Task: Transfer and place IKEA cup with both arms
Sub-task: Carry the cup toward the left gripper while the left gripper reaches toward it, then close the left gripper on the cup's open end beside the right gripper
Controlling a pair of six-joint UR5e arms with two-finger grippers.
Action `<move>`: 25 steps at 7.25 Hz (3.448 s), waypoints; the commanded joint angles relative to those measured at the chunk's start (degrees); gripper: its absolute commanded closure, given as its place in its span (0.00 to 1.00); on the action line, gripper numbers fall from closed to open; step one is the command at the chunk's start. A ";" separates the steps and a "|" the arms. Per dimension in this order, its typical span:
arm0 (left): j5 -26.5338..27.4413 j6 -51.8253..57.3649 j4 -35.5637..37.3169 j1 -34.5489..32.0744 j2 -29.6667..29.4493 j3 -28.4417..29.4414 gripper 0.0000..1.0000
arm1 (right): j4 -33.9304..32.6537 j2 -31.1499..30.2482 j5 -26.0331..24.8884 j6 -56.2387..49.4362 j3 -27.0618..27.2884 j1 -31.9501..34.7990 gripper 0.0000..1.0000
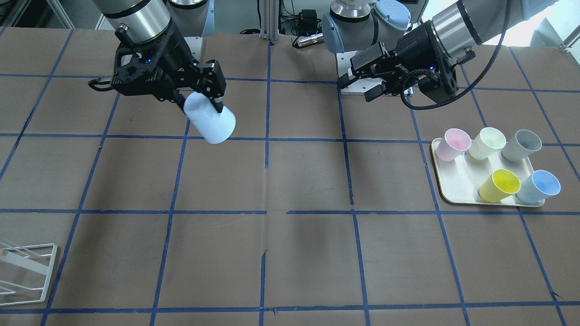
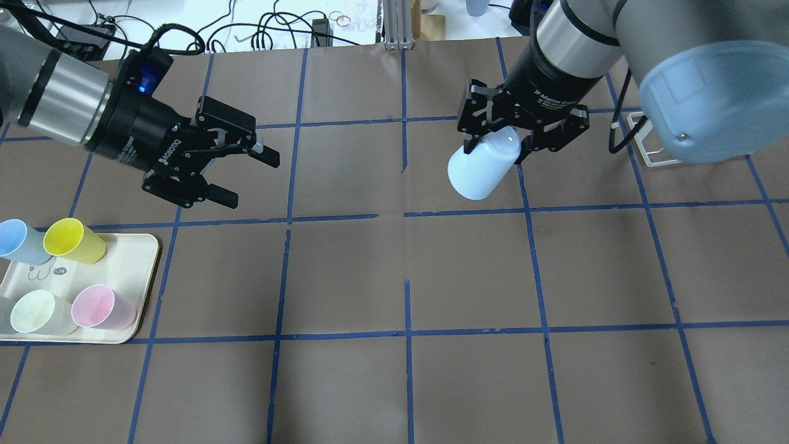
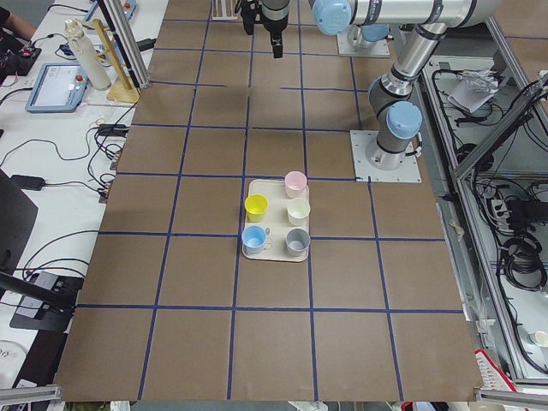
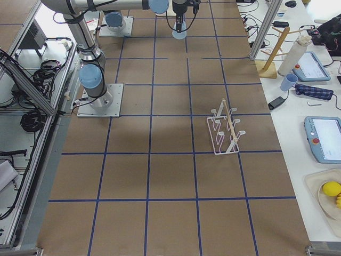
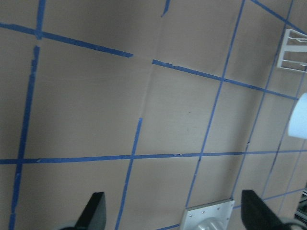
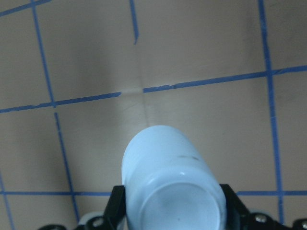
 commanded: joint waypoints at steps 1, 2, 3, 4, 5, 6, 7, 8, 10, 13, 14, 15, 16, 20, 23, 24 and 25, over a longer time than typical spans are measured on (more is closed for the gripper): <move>-10.38 5.72 -0.24 3.94 0.94 -7.12 0.00 | 1.36 -0.14 18.02 2.48 0.23 -1.09 1.00; -15.55 7.05 -2.85 6.83 1.64 -9.33 0.00 | 3.10 -0.14 26.88 1.70 0.93 -4.06 1.00; -21.87 7.23 -7.23 8.69 2.78 -9.61 0.00 | 3.12 -0.14 36.63 1.43 3.46 -6.53 1.00; -22.54 8.37 -7.53 8.88 2.96 -10.83 0.00 | 3.12 -0.14 42.03 -1.18 6.87 -7.16 1.00; -22.98 10.81 -7.45 8.54 3.05 -13.63 0.00 | 2.51 -0.14 46.70 -3.03 10.13 -7.08 1.00; -27.51 12.23 -7.45 7.92 3.22 -15.66 0.00 | 2.51 -0.14 52.49 -3.14 12.34 -7.08 1.00; -28.34 12.85 -7.54 7.83 3.40 -15.94 0.00 | 2.94 -0.05 57.50 -3.14 13.40 -6.99 1.00; -28.52 13.03 -7.54 7.66 3.75 -16.29 0.00 | 2.94 -0.05 59.03 -3.40 14.72 -6.99 1.00; -31.58 13.56 -7.54 5.03 4.72 -17.61 0.00 | 3.21 0.12 60.09 -4.28 15.61 -7.08 1.00; -36.93 13.56 -7.45 4.76 4.37 -17.70 0.00 | 3.65 0.39 64.84 -4.19 17.63 -6.99 1.00; -38.88 13.65 -7.45 3.71 4.46 -17.70 0.00 | 3.65 0.39 65.37 -4.11 18.07 -6.90 1.00; -41.94 13.65 -7.45 3.18 4.28 -17.78 0.00 | 3.65 0.39 66.33 -4.02 18.33 -6.82 1.00; -42.58 13.74 -7.45 2.91 4.02 -17.87 0.00 | 3.65 0.56 66.60 -4.02 18.33 -6.64 1.00; -43.20 13.39 -6.92 0.01 4.45 -19.10 0.03 | 3.74 0.65 66.70 -3.84 18.42 -6.20 1.00; -46.89 13.21 -6.66 0.01 4.02 -19.19 0.13 | 4.00 1.18 66.70 -3.67 18.33 -6.20 1.00; -46.89 13.12 -6.66 0.10 3.93 -19.11 0.14 | 4.09 1.27 66.70 -3.58 18.42 -6.20 1.00; -46.89 13.30 -6.66 0.01 3.93 -19.19 0.15 | 4.09 1.27 66.70 -3.58 18.42 -6.20 1.00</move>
